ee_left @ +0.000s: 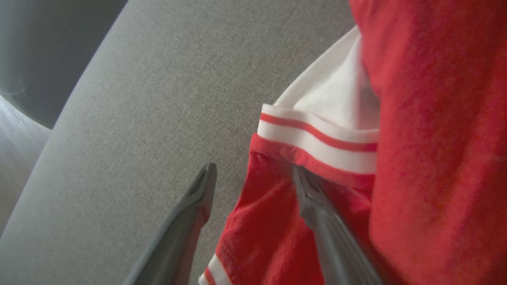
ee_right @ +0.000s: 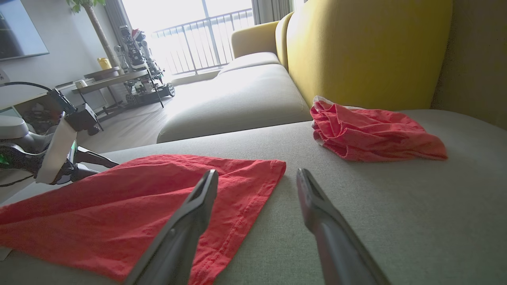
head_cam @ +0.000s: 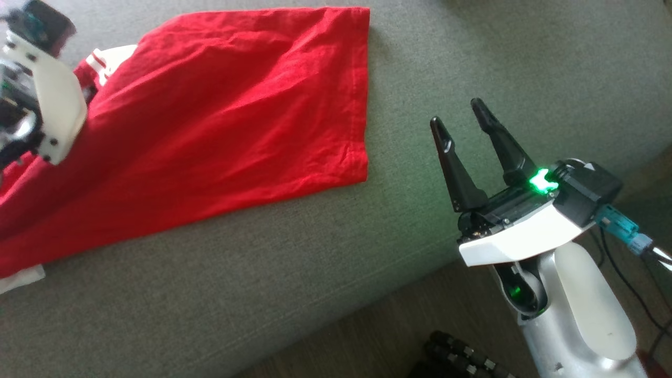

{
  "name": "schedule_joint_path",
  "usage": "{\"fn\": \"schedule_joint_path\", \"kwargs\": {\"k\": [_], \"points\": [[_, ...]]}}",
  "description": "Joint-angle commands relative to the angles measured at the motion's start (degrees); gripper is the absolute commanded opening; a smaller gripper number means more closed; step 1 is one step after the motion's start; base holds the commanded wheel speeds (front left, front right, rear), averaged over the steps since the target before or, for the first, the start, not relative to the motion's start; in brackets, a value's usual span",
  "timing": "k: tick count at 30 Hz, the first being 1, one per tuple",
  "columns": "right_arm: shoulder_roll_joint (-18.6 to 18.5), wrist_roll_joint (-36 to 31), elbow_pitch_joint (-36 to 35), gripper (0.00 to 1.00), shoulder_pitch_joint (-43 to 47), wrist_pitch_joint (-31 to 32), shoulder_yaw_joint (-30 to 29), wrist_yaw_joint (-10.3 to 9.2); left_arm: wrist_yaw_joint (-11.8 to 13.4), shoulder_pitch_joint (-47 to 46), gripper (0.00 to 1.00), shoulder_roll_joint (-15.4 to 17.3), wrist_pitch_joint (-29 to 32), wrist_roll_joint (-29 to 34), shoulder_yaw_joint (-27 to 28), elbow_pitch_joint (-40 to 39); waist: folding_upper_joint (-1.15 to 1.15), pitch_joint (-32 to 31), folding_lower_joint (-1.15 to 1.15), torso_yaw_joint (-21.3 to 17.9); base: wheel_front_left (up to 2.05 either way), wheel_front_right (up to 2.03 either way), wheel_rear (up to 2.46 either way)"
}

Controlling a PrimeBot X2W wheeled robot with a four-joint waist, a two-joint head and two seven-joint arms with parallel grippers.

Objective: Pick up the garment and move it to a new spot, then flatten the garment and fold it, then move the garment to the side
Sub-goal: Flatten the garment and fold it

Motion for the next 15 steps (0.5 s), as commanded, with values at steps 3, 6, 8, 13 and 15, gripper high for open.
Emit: {"fn": "schedule_joint_path", "kwargs": {"k": [3, 6, 8, 13, 15], "points": [[0.66, 0.26, -2.7, 1.0, 0.24, -0.54, 0.82, -0.02, 0.11, -2.22, 0.56, 3.42, 2.8, -2.83, -0.44, -2.06, 0.0, 0.58, 0.0, -0.29, 0.0, 0.0, 0.0], [0.67, 0.3, -3.1, 1.0, 0.29, -0.54, 0.47, -0.02, 0.11, -2.63, 0.0, 4.45, 4.48, -4.89, -1.56, -3.63, 0.0, 0.61, 0.0, -0.08, 0.0, 0.0, 0.0], [0.67, -0.03, -3.11, 1.0, 0.49, -0.54, -0.01, -0.02, 0.11, -2.84, 0.0, 4.77, 4.71, -5.93, -1.96, -4.72, 0.0, 0.35, 0.0, 0.35, 0.0, 0.0, 0.0], [0.67, -1.11, -3.14, 1.0, 1.14, -0.54, -1.24, -0.02, 0.1, -4.1, 0.0, 5.33, 0.76, -7.07, -2.11, -5.28, 0.0, -0.63, 0.0, 2.17, 0.0, 0.0, 0.0], [0.67, -1.47, -3.26, 1.0, 1.33, -0.54, -1.32, -0.02, 0.12, -4.73, 0.0, 5.4, -1.6, -7.17, -1.46, -3.91, 0.0, -1.03, 0.0, 3.0, 0.0, 0.0, 0.0]]}}
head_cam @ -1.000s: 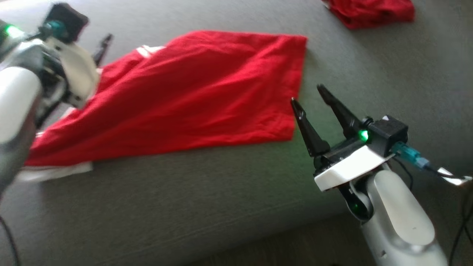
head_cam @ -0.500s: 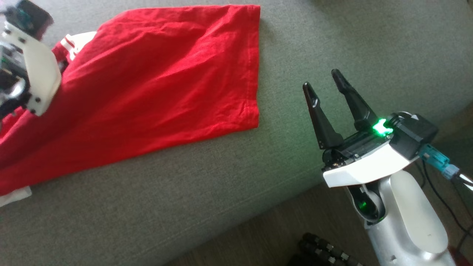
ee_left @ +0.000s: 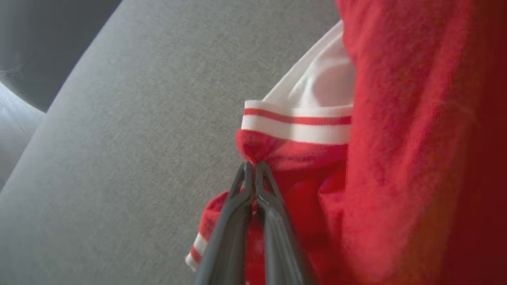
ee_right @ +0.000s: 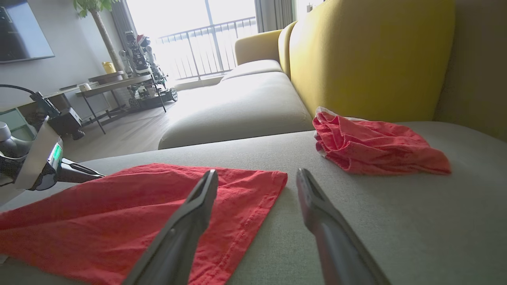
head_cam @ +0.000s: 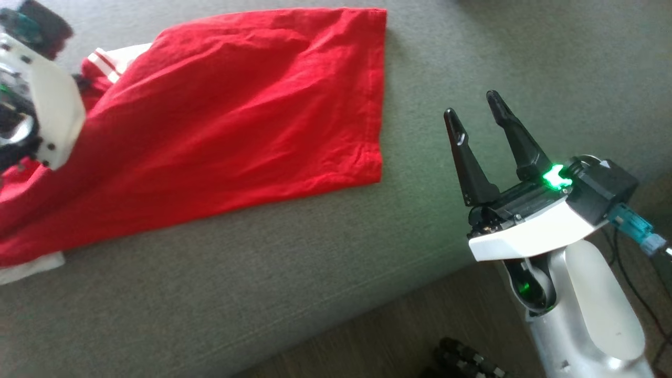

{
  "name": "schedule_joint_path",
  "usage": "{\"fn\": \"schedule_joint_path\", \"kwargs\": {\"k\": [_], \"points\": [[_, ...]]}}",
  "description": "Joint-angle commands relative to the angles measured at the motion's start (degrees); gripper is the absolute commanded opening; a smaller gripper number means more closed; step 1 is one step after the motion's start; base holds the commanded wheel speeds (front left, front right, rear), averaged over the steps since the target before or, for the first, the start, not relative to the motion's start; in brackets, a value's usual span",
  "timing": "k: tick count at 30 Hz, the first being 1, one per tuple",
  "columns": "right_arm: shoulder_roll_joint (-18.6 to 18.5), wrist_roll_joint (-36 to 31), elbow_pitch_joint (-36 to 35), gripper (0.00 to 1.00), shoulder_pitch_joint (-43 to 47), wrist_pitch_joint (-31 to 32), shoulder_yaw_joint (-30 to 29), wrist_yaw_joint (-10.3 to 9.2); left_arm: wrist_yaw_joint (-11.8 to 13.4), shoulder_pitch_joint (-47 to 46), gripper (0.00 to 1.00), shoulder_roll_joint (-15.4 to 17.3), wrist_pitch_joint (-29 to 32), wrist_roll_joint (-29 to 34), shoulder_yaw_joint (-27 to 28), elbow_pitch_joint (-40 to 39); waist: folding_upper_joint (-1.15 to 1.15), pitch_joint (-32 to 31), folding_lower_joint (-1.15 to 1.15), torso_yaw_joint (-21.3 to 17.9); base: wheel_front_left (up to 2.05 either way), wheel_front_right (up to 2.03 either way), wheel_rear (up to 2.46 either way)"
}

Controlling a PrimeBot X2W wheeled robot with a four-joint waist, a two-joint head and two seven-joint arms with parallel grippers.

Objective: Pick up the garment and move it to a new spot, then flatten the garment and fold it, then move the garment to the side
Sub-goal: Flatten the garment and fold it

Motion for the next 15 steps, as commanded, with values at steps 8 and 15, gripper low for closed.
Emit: {"fn": "schedule_joint_path", "kwargs": {"k": [8, 15], "points": [[0.58, -1.66, -2.26, 1.0, 2.08, -0.53, 0.57, -0.02, 6.89, -3.0, 0.0, 1.58, -7.6, -3.33, 8.35, 6.56, 0.0, -1.21, 0.0, 3.8, 0.0, 0.0, 0.0], [0.59, -2.31, -2.54, 1.0, 2.18, -0.53, 0.69, -0.02, 11.49, -1.04, 0.0, -0.15, -12.35, -7.39, 12.48, 10.79, 0.0, -0.69, 0.0, 5.53, 0.0, 0.0, 0.0]]}}
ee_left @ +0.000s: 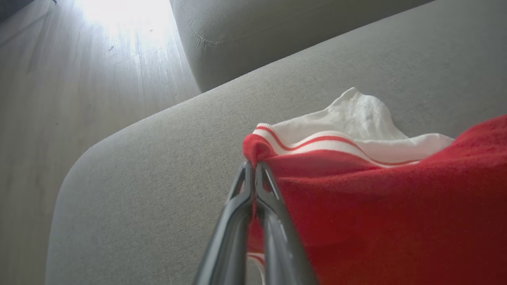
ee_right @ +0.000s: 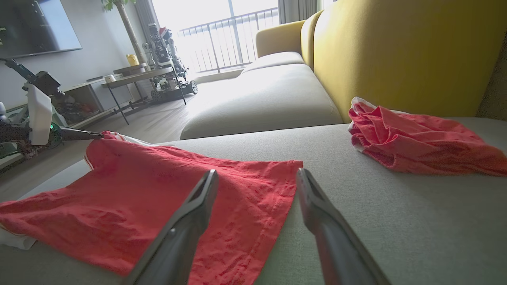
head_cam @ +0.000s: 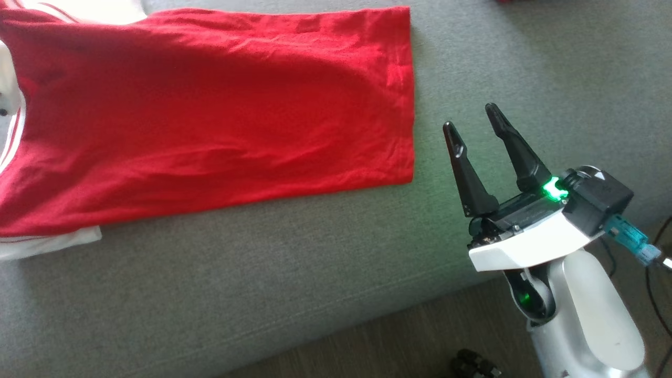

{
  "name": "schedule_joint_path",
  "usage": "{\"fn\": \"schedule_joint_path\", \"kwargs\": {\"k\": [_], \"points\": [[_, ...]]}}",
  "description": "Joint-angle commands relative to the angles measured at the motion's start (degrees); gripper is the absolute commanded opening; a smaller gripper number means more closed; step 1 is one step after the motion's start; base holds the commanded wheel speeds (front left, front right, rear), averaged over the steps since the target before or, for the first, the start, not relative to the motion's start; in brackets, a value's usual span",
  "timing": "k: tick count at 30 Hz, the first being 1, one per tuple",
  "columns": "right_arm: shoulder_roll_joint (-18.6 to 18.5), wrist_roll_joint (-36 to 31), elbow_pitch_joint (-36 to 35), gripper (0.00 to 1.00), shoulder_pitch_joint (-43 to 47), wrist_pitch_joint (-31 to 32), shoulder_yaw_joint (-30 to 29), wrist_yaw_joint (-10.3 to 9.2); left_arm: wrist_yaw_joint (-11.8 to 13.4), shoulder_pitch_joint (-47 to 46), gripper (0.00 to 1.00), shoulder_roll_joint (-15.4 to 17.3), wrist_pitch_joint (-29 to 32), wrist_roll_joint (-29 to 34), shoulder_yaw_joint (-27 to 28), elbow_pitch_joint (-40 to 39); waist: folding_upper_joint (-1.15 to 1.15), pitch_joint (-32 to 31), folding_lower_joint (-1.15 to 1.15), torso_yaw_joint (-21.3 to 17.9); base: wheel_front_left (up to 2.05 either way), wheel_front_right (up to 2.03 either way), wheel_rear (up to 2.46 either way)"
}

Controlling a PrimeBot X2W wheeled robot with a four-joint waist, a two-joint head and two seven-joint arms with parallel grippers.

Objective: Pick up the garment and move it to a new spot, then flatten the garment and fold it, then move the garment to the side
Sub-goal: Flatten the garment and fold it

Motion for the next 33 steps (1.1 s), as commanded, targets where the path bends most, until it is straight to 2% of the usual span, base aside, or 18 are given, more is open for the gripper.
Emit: {"fn": "schedule_joint_path", "kwargs": {"k": [1, 6, 7, 8, 9, 12, 15, 16, 18, 20, 23, 33], "points": [[0.59, -0.54, -1.98, 1.0, 0.16, -0.53, 1.01, -0.02, 1.21, -1.15, 0.0, 1.81, -0.67, -0.85, 3.5, 0.43, 0.0, 0.18, 0.0, 0.42, 0.0, 0.0, 0.0], [0.59, -0.9, -1.98, 1.0, 0.18, -0.53, 0.89, -0.02, 4.29, 0.01, 0.0, 0.63, -0.98, -2.1, 4.43, 3.28, 0.0, 0.24, 0.0, 1.06, 0.0, 0.0, 0.0], [0.59, -0.95, -1.97, 1.0, 0.2, -0.53, 0.89, -0.02, 4.5, 0.3, 0.03, 0.34, -0.26, -2.41, 4.37, 3.78, 0.0, 0.2, 0.0, 1.13, 0.0, 0.0, 0.0], [0.59, -1.0, -1.95, 1.0, 0.21, -0.53, 0.9, -0.02, 4.52, 0.51, 0.23, 0.07, 0.6, -2.57, 4.15, 4.11, 0.0, 0.16, 0.0, 1.2, 0.0, 0.0, 0.0], [0.59, -1.05, -1.92, 1.0, 0.22, -0.53, 0.93, -0.02, 4.54, 0.63, 0.98, -0.18, 1.46, -2.74, 3.95, 4.35, 0.0, 0.11, 0.0, 1.26, 0.0, 0.0, 0.0], [0.59, -1.03, -1.91, 1.0, 0.31, -0.53, 1.09, -0.02, 4.58, -0.16, 1.0, -0.3, 2.07, -1.68, 3.06, 4.09, 0.0, 0.03, 0.0, 1.3, 0.0, 0.0, 0.0], [0.59, -0.88, -1.98, 1.0, 0.39, -0.53, 1.26, -0.02, 4.71, -2.99, 1.0, -0.15, -1.91, 0.47, 3.2, 2.8, 0.0, 0.19, 0.0, 1.13, 0.0, 0.0, 0.0], [0.59, -0.79, -2.01, 1.0, 0.36, -0.53, 1.38, -0.02, 4.04, -3.96, 1.0, -0.3, -3.55, 0.75, 3.56, 2.09, 0.0, 0.33, 0.0, 0.96, 0.0, 0.0, 0.0], [0.59, -0.52, -2.11, 1.0, 0.18, -0.53, 1.75, -0.02, 1.15, -5.59, 1.0, -0.58, -4.87, 0.95, 3.65, 0.82, 0.0, 0.83, 0.0, 0.39, 0.0, 0.0, 0.0], [0.59, -0.14, -2.34, 1.0, -0.2, -0.53, 2.14, -0.02, -1.87, -7.45, 1.0, -0.8, -4.87, 1.78, 2.94, -0.16, 0.0, 1.69, 0.0, -0.34, 0.0, 0.0, 0.0], [0.59, 0.6, -2.79, 1.0, -0.62, -0.53, 2.56, -0.02, -4.75, -10.16, 1.0, -0.99, -2.76, 3.24, 1.45, -0.04, 0.0, 3.31, 0.0, -1.54, 0.0, 0.0, 0.0], [0.59, 2.11, -3.34, 1.0, -1.87, -0.53, 3.74, -0.02, -7.11, -16.49, 1.0, -0.57, 2.26, 10.18, -3.71, 5.52, 0.0, 7.38, 0.0, -5.07, 0.0, 0.0, 0.0]]}}
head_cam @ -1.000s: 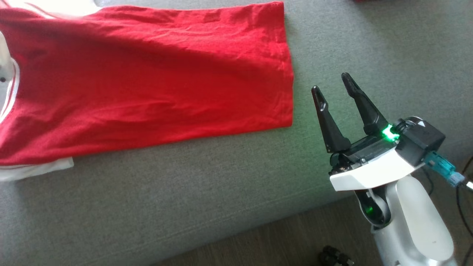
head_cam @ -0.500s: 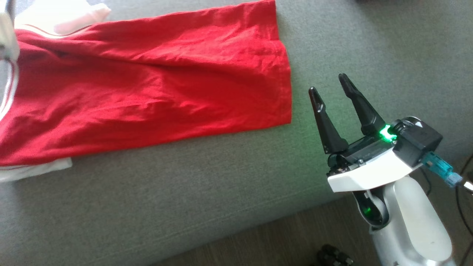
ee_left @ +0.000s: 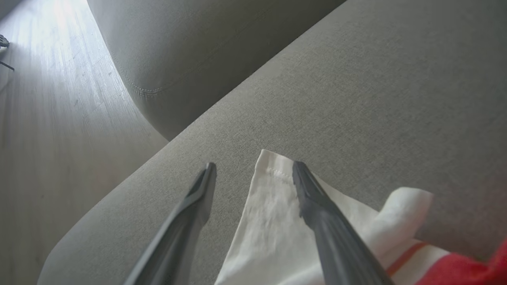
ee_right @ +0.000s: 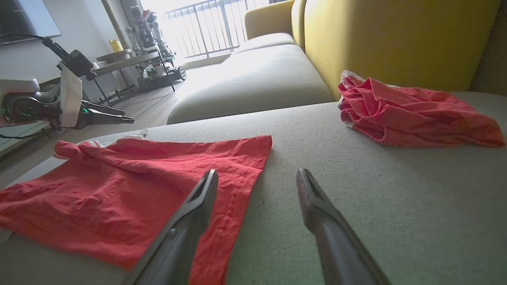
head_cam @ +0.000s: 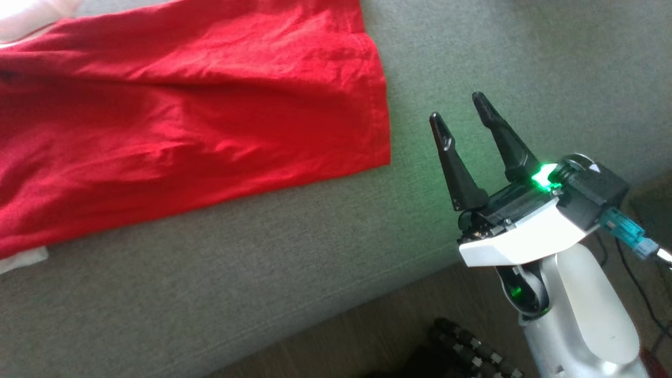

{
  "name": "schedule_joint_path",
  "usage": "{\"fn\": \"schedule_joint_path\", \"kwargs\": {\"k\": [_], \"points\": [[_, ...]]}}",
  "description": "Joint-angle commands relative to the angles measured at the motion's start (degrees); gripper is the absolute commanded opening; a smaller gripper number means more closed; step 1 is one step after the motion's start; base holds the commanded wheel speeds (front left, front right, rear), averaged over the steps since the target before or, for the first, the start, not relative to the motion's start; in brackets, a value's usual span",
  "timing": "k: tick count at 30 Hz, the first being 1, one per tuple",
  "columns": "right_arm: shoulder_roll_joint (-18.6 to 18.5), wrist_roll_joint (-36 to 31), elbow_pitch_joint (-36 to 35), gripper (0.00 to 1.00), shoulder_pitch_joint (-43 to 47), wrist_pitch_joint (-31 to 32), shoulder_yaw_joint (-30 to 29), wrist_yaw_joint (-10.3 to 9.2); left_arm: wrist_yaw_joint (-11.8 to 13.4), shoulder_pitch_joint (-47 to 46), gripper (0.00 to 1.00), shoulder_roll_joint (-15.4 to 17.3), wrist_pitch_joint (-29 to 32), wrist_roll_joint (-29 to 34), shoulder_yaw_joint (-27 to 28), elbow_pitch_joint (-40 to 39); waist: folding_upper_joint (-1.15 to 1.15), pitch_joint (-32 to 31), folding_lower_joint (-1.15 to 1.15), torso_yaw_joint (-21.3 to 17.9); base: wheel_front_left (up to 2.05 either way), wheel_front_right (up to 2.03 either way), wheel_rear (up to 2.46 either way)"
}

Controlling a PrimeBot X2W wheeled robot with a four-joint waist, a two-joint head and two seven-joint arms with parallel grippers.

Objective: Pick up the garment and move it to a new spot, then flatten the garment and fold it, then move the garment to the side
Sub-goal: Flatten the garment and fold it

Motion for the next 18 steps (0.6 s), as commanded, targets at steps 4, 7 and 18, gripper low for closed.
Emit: {"fn": "schedule_joint_path", "kwargs": {"k": [4, 7, 18], "points": [[0.55, 0.76, -2.17, 1.0, -0.38, -0.53, 1.31, -0.02, -0.92, -4.66, 1.0, 2.05, 2.25, 0.4, 1.65, 2.22, 0.0, 1.6, 0.0, -1.42, 0.0, 0.0, 0.0], [0.55, 0.89, -2.21, 1.0, -0.31, -0.53, 1.33, -0.02, -1.32, -4.88, 1.0, 1.95, 3.4, 0.19, 1.48, 3.04, 0.0, 1.87, 0.0, -1.57, 0.0, 0.0, 0.0], [0.56, 1.12, -2.18, 1.0, -0.63, -0.53, 1.66, -0.02, -2.82, -5.86, 1.0, 2.17, 4.58, 0.58, 0.56, 5.01, 0.0, 2.75, 0.0, -2.69, 0.0, 0.0, 0.0]]}}
